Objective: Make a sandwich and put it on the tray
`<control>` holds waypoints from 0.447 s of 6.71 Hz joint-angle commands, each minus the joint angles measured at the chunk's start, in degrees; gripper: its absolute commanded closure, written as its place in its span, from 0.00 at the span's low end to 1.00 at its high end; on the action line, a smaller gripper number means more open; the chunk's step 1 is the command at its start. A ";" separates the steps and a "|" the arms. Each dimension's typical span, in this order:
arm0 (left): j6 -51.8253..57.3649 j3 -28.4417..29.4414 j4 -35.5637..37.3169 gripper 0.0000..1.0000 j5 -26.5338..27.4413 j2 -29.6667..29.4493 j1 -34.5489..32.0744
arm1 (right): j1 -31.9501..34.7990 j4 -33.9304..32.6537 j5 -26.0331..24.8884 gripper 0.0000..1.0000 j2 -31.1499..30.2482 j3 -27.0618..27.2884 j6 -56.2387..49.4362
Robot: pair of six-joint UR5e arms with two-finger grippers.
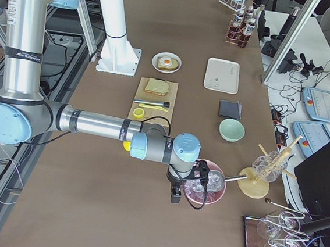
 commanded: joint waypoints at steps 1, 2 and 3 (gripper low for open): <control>-0.24 -1.15 0.00 0.02 -0.11 -0.25 -0.04 | -1.95 -0.12 0.14 0.00 0.00 2.21 7.81; -0.59 -1.85 0.17 0.03 -0.11 -0.69 -0.13 | -3.09 -3.34 0.41 0.00 0.00 6.39 12.45; -0.77 -3.43 0.52 0.02 -2.63 -0.95 -0.13 | -3.27 -7.20 0.50 0.00 -0.09 10.70 13.63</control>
